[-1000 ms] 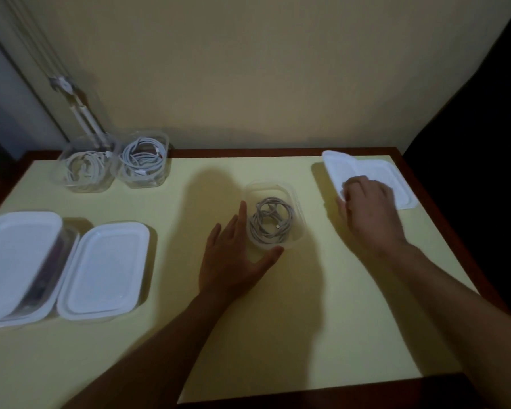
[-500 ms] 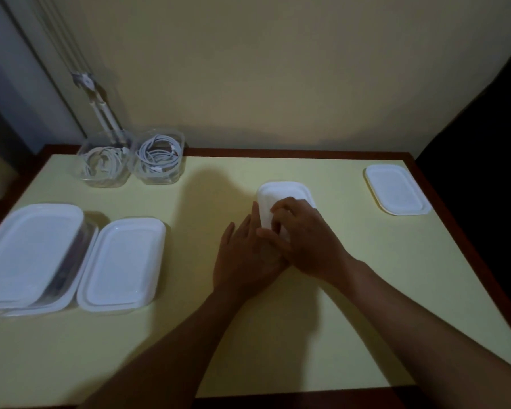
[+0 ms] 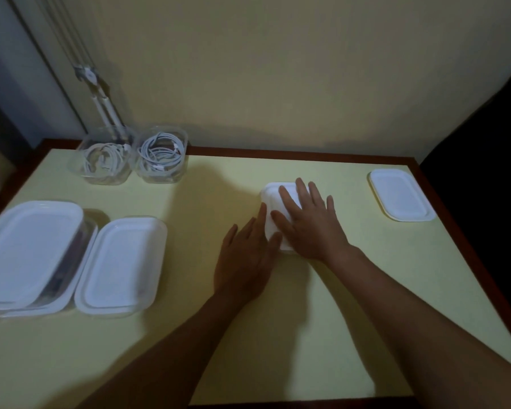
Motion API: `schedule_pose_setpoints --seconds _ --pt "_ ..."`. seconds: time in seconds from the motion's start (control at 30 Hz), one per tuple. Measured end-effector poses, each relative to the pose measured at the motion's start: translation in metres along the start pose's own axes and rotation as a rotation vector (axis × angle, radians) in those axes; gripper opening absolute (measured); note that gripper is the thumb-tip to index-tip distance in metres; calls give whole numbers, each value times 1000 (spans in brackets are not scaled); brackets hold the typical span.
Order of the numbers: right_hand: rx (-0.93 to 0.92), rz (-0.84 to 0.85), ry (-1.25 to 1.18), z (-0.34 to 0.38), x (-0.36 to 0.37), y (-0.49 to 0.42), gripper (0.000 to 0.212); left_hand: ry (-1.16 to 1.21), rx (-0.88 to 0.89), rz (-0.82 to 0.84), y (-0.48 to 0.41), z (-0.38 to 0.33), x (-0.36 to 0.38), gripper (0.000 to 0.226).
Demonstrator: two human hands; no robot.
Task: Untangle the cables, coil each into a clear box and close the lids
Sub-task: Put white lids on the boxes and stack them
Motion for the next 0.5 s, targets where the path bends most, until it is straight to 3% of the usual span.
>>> schedule_pose_setpoints --seconds 0.1,0.2,0.37,0.5 --pt "6 -15 -47 1 2 -1 83 40 -26 -26 0 3 2 59" --pt "-1 -15 -59 1 2 -1 70 44 -36 -21 -1 1 -1 62" --pt "13 -7 -55 1 4 0 69 83 -43 60 -9 -2 -2 76" --pt "18 -29 -94 11 8 20 71 102 -38 129 -17 0 -7 61"
Point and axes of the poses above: each hand's wrist, its own y-axis away from the middle knuckle, its own x-axis out of the palm, z = x × y, the point moved 1 cm from there along -y, towards the middle knuckle, and after that the axes turned 14 degrees about -y, right-handed, at the moved point
